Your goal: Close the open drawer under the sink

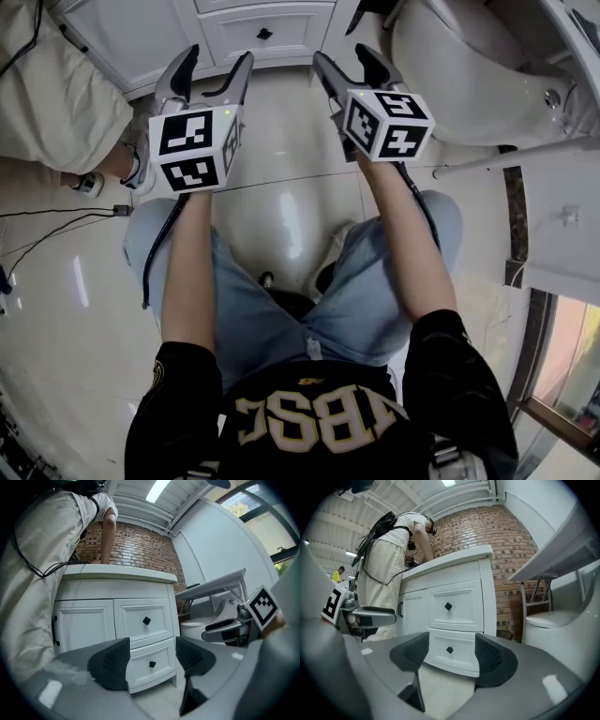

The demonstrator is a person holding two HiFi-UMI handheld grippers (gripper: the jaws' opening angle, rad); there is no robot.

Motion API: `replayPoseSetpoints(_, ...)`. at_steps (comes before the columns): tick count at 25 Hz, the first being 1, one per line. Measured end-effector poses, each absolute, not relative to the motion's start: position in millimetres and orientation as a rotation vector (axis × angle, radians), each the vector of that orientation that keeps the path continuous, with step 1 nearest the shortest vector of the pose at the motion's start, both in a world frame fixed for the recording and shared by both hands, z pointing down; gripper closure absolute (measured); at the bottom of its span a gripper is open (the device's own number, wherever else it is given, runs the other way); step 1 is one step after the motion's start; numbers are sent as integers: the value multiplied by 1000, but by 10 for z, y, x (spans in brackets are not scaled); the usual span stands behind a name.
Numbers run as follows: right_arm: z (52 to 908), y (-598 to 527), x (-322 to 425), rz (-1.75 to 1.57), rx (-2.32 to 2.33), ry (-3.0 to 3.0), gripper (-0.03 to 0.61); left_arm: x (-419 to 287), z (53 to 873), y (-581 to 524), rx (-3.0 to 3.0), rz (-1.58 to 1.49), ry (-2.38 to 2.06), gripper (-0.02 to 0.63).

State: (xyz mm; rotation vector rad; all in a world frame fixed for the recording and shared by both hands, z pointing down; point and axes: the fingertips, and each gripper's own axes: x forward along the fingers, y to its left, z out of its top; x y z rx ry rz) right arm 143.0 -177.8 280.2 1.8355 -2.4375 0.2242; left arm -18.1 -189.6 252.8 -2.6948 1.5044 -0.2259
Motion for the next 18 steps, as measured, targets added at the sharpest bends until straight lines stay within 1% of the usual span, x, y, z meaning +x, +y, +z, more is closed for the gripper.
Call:
replayPoseSetpoints(3, 2746, -1667, 1489, 134, 1870, -2384, 245, -199, 2463, -1842, -2674, -178, 1536, 307)
replayPoseSetpoints(5, 2743, -1626, 1489, 73, 1857, -2338, 236, -213, 2438, -1807, -2662, -165, 1543, 307)
replayPoseSetpoints(11, 2632, -1625, 1527, 13, 1894, -2331, 236, -220, 2444, -1852, -2638, -177, 1563, 307)
replayPoseSetpoints(18, 2637, -1685, 1547, 63, 1924, -2361, 236, -159, 2466, -1908, -2640, -156, 1567, 307)
